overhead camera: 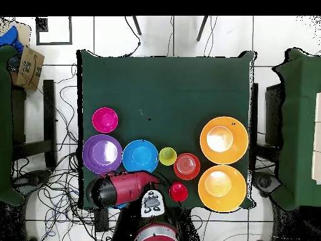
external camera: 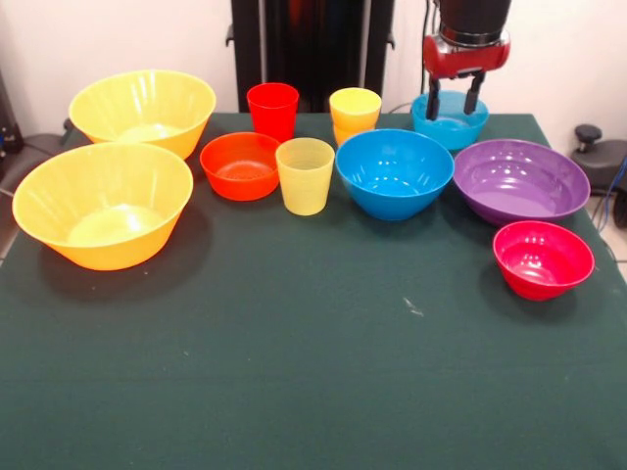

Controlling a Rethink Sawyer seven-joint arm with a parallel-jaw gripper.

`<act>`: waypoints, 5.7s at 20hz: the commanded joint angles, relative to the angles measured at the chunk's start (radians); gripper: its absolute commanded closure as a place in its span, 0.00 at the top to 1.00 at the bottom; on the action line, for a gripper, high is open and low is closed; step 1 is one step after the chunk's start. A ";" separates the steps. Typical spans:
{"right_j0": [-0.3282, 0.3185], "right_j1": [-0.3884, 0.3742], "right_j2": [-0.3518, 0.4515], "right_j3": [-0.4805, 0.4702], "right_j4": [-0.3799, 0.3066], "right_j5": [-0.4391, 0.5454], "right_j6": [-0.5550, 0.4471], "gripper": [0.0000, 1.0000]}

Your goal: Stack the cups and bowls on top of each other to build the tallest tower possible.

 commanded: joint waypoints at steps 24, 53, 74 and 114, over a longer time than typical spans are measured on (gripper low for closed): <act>-0.063 0.036 0.061 -0.126 -0.015 0.068 0.066 1.00; 0.008 0.143 -0.014 -0.073 -0.082 -0.228 0.138 1.00; -0.010 0.200 -0.043 -0.044 -0.140 -0.317 0.115 1.00; -0.074 0.095 0.096 -0.211 0.023 -0.088 0.119 0.00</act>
